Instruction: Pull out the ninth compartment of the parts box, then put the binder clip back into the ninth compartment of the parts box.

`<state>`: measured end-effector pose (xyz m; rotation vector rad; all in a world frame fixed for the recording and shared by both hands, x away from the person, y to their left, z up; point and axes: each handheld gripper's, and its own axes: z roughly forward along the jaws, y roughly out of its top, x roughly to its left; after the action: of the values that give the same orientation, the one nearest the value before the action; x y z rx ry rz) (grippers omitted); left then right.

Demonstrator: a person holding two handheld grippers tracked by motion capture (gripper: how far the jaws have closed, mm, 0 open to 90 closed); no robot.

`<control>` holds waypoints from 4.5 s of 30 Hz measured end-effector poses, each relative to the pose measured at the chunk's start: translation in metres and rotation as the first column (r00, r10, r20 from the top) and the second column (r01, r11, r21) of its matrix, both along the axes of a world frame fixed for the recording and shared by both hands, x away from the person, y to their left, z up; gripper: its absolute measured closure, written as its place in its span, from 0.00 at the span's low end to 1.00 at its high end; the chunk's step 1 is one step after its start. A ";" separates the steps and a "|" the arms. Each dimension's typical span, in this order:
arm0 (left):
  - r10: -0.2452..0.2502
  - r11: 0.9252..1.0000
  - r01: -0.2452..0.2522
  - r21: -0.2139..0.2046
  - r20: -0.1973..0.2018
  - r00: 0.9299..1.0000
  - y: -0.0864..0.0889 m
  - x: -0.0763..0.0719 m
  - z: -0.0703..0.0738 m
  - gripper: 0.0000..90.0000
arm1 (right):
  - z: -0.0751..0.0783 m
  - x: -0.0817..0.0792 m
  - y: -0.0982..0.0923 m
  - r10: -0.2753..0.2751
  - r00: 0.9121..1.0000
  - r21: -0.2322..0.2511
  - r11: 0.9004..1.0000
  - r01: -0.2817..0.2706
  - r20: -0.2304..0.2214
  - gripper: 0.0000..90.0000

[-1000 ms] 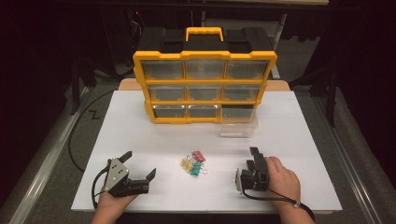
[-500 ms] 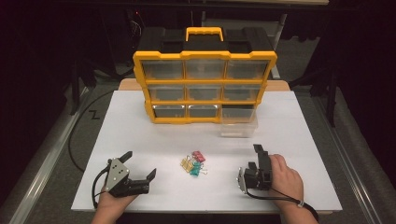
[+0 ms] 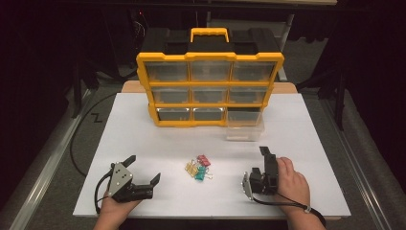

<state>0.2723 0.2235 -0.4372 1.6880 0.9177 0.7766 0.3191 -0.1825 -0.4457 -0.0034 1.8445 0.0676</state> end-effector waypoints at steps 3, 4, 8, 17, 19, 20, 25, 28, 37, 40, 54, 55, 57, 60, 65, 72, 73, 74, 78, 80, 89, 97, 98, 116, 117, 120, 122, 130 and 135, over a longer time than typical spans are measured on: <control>-0.001 1.000 0.001 0.000 0.002 1.000 0.000 0.000 0.000 0.01 | 0.001 0.001 -0.001 0.006 1.000 0.009 1.000 -0.006 -0.003 0.01; 0.001 1.000 -0.001 0.000 0.001 1.000 0.000 0.000 0.000 0.01 | 0.002 0.001 -0.001 0.000 1.000 0.023 1.000 0.001 -0.006 0.00; -0.002 1.000 0.002 0.002 -0.006 1.000 0.000 0.001 -0.001 0.01 | 0.004 0.002 -0.003 -0.016 0.999 0.108 0.994 0.021 -0.044 0.01; 0.031 0.999 -0.031 0.006 0.001 1.000 0.002 0.002 -0.001 0.00 | 0.009 0.003 -0.010 -0.051 0.990 0.317 0.944 0.090 -0.131 0.01; 0.031 0.999 -0.031 0.008 -0.002 1.000 0.002 0.002 -0.001 0.00 | 0.011 0.004 -0.013 -0.058 0.981 0.402 0.906 0.130 -0.187 0.01; 0.030 0.999 -0.030 0.011 -0.004 1.000 0.002 0.002 -0.001 0.00 | 0.011 0.004 -0.014 -0.068 0.979 0.435 0.888 0.146 -0.191 0.01; 0.021 1.000 -0.020 0.017 -0.013 1.000 0.000 0.003 -0.002 0.00 | 0.013 0.006 -0.018 -0.072 0.972 0.543 0.819 0.185 -0.222 0.01; 0.022 1.000 -0.022 0.012 -0.017 1.000 0.000 0.003 -0.002 0.00 | 0.013 0.009 -0.020 -0.070 0.962 0.599 0.770 0.220 -0.263 0.01; 0.029 1.000 -0.029 0.006 -0.025 0.999 0.000 0.003 -0.002 0.00 | 0.011 0.015 -0.029 -0.016 0.923 0.736 0.599 0.316 -0.384 0.01; 0.029 1.000 -0.028 0.007 -0.031 0.999 0.000 0.004 -0.003 0.00 | 0.010 0.016 -0.030 0.024 0.908 0.764 0.550 0.337 -0.418 0.01; 0.019 1.000 -0.019 -0.003 -0.010 1.000 -0.005 0.005 -0.001 0.00 | 0.017 0.016 -0.039 0.102 0.895 0.853 0.367 0.371 -0.434 0.01; 0.016 1.000 -0.016 0.000 -0.014 1.000 -0.005 0.006 -0.002 0.00 | 0.018 0.015 -0.039 0.107 0.894 0.855 0.361 0.372 -0.435 0.01; 0.013 1.000 -0.013 0.000 -0.020 1.000 -0.005 0.007 -0.002 0.00 | 0.019 0.015 -0.039 0.110 0.890 0.852 0.360 0.380 -0.443 0.01; 0.010 1.000 -0.010 -0.004 -0.017 1.000 -0.006 0.008 -0.001 0.00 | 0.019 0.013 -0.039 0.111 0.888 0.851 0.362 0.381 -0.445 0.01; -0.002 1.000 0.002 -0.001 -0.010 1.000 -0.007 0.009 0.000 0.00 | 0.019 0.012 -0.037 0.112 0.883 0.841 0.378 0.387 -0.456 0.01; -0.003 1.000 0.003 -0.004 -0.017 1.000 -0.007 0.009 -0.001 0.00 | 0.017 0.015 -0.035 0.118 0.868 0.825 0.393 0.406 -0.483 0.01; -0.004 1.000 0.004 -0.004 -0.016 1.000 -0.007 0.009 -0.001 0.00 | 0.017 0.015 -0.034 0.120 0.867 0.824 0.395 0.405 -0.484 0.01; -0.004 1.000 0.004 -0.003 -0.016 1.000 -0.007 0.009 -0.001 0.00 | 0.017 0.016 -0.033 0.124 0.865 0.824 0.395 0.407 -0.486 0.01; 0.001 1.000 -0.001 -0.008 -0.020 1.000 -0.006 0.007 -0.001 0.00 | 0.018 0.018 -0.031 0.162 0.838 0.813 0.395 0.428 -0.520 0.01; 0.004 1.000 -0.004 -0.009 -0.020 1.000 -0.005 0.007 -0.001 0.00 | 0.017 0.019 -0.028 0.174 0.825 0.805 0.397 0.440 -0.537 0.01; -0.008 1.000 0.008 0.004 -0.005 1.000 -0.007 0.006 0.002 0.00 | 0.015 0.018 -0.013 0.229 0.795 0.788 0.440 0.430 -0.561 0.01; -0.001 1.000 0.001 0.007 -0.007 1.000 -0.008 0.006 0.001 0.00 | 0.012 0.016 0.010 0.284 0.775 0.781 0.489 0.389 -0.564 0.01; 0.001 1.000 -0.001 0.004 -0.007 1.000 -0.007 0.006 0.001 0.00 | 0.012 0.016 0.013 0.290 0.772 0.778 0.497 0.384 -0.566 0.01; -0.007 1.000 0.007 0.007 -0.012 1.000 -0.008 0.007 0.000 0.00 | 0.012 0.017 0.047 0.379 0.718 0.781 0.505 0.368 -0.584 0.02; -0.007 1.000 0.007 0.008 -0.011 1.000 -0.008 0.007 0.000 0.00 | 0.012 0.017 0.048 0.380 0.716 0.780 0.505 0.369 -0.585 0.01; -0.005 1.000 0.005 0.005 -0.012 1.000 -0.008 0.007 0.000 0.00 | 0.013 0.017 0.053 0.386 0.713 0.780 0.509 0.365 -0.586 0.01; -0.004 1.000 0.004 0.003 -0.012 1.000 -0.007 0.007 0.000 0.00 | 0.014 0.017 0.057 0.393 0.712 0.782 0.510 0.358 -0.582 0.01; -0.006 1.000 0.006 0.004 -0.012 1.000 -0.008 0.007 0.000 0.00 | 0.015 0.018 0.070 0.412 0.705 0.790 0.502 0.352 -0.576 0.01; -0.006 1.000 0.007 0.006 -0.013 1.000 -0.008 0.007 -0.001 0.00 | 0.016 0.021 0.078 0.429 0.694 0.793 0.495 0.355 -0.579 0.01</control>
<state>0.2792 0.2156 -0.4377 1.7017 0.9190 0.7656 0.3396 -0.1044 -0.4297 0.8426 2.3951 1.2533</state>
